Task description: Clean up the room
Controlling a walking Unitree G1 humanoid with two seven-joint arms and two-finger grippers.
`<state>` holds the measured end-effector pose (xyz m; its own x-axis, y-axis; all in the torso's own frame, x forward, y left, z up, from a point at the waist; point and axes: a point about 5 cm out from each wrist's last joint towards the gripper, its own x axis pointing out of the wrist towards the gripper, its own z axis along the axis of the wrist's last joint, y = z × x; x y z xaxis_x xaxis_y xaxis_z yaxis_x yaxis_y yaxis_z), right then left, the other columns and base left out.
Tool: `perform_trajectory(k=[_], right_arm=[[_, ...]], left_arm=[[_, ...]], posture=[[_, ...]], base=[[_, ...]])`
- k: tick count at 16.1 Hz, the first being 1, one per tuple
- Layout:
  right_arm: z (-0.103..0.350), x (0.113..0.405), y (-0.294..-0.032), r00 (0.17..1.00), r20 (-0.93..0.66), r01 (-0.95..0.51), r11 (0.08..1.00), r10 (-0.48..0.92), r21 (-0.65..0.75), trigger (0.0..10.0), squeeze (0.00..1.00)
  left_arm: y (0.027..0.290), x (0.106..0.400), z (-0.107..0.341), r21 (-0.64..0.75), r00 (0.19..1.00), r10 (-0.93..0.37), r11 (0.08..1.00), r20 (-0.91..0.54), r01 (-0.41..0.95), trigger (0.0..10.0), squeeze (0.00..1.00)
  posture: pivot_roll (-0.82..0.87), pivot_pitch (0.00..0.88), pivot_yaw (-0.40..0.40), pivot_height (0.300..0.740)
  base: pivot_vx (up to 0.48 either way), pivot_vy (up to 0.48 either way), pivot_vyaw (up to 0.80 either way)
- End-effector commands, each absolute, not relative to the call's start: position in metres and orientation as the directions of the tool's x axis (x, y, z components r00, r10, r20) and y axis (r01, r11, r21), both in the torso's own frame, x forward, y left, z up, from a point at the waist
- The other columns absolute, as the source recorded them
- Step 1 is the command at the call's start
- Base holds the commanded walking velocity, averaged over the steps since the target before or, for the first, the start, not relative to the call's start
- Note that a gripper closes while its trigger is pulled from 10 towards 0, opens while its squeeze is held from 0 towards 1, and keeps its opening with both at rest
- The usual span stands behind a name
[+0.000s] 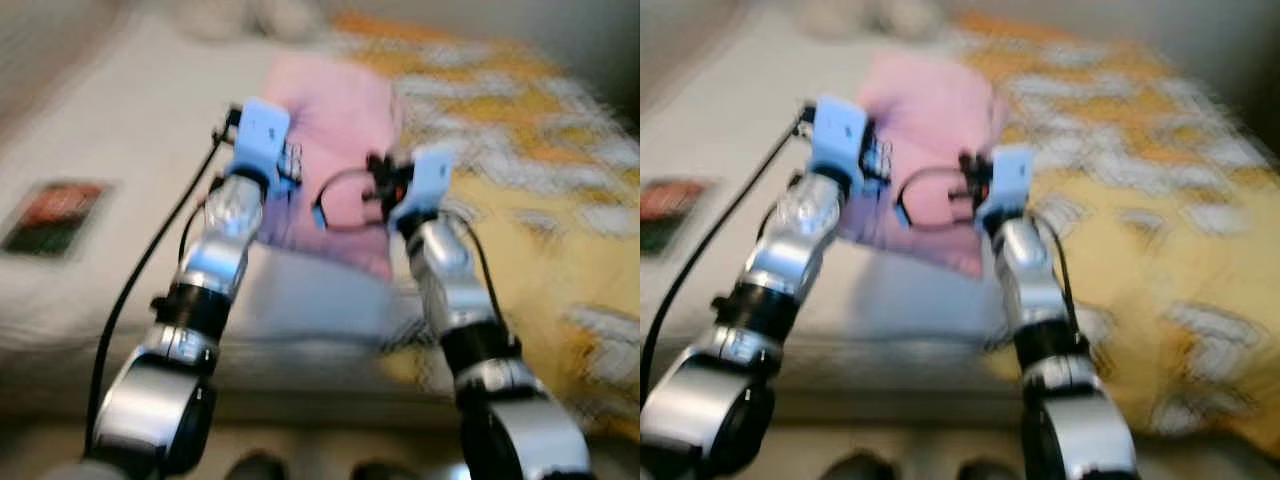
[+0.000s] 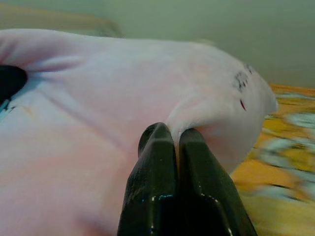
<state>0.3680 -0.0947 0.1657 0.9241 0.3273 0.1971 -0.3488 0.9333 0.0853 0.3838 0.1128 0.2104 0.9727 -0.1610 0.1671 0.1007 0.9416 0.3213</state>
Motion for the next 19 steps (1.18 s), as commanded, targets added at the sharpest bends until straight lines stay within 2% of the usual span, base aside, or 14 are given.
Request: perform_trajectory(k=[1,6,10,12,14,17,19], right_arm=[[0.161,0.367,-0.105,0.934,0.188,-0.323,0.942,0.303,0.087,0.0,0.00],[0.160,0.368,-0.101,0.931,0.190,-0.332,0.939,0.312,0.086,0.0,0.00],[0.163,0.368,-0.101,0.930,0.203,-0.327,0.941,0.306,0.081,0.0,0.00],[0.163,0.367,-0.100,0.930,0.206,-0.322,0.945,0.305,0.054,0.0,0.00],[0.162,0.366,-0.100,0.933,0.202,-0.314,0.947,0.297,0.060,0.0,0.00],[0.164,0.367,-0.103,0.936,0.211,-0.299,0.952,0.280,0.064,0.0,0.00],[0.164,0.368,-0.102,0.936,0.206,-0.302,0.952,0.286,0.048,0.0,0.00]], left_arm=[[0.114,0.384,0.221,0.315,0.968,-0.134,0.947,0.214,0.062,10.0,0.00],[0.115,0.384,0.218,0.319,0.973,-0.118,0.947,0.200,0.049,10.0,0.00],[0.122,0.388,0.222,0.332,0.974,-0.113,0.942,0.197,0.042,10.0,0.00],[0.127,0.390,0.221,0.351,0.975,-0.123,0.935,0.184,0.051,10.0,0.00],[0.130,0.391,0.221,0.353,0.976,-0.120,0.934,0.181,0.049,10.0,0.00],[0.131,0.393,0.223,0.352,0.976,-0.110,0.935,0.186,0.039,10.0,0.00],[0.129,0.394,0.223,0.356,0.976,-0.114,0.934,0.187,0.041,10.0,0.00]], posture=[[0.03,0.000,-0.045,0.740],[0.03,0.000,-0.049,0.740],[0.02,0.017,-0.045,0.740],[0.02,0.024,-0.045,0.740],[0.02,0.026,-0.044,0.740],[0.01,0.029,-0.044,0.740],[0.01,0.031,-0.044,0.740]], base=[[0.000,0.465,0.63],[0.000,0.464,0.60],[0.126,0.427,0.00],[0.347,0.328,0.00],[0.398,0.268,-0.80],[0.400,0.265,0.00],[0.427,0.000,-0.40]])
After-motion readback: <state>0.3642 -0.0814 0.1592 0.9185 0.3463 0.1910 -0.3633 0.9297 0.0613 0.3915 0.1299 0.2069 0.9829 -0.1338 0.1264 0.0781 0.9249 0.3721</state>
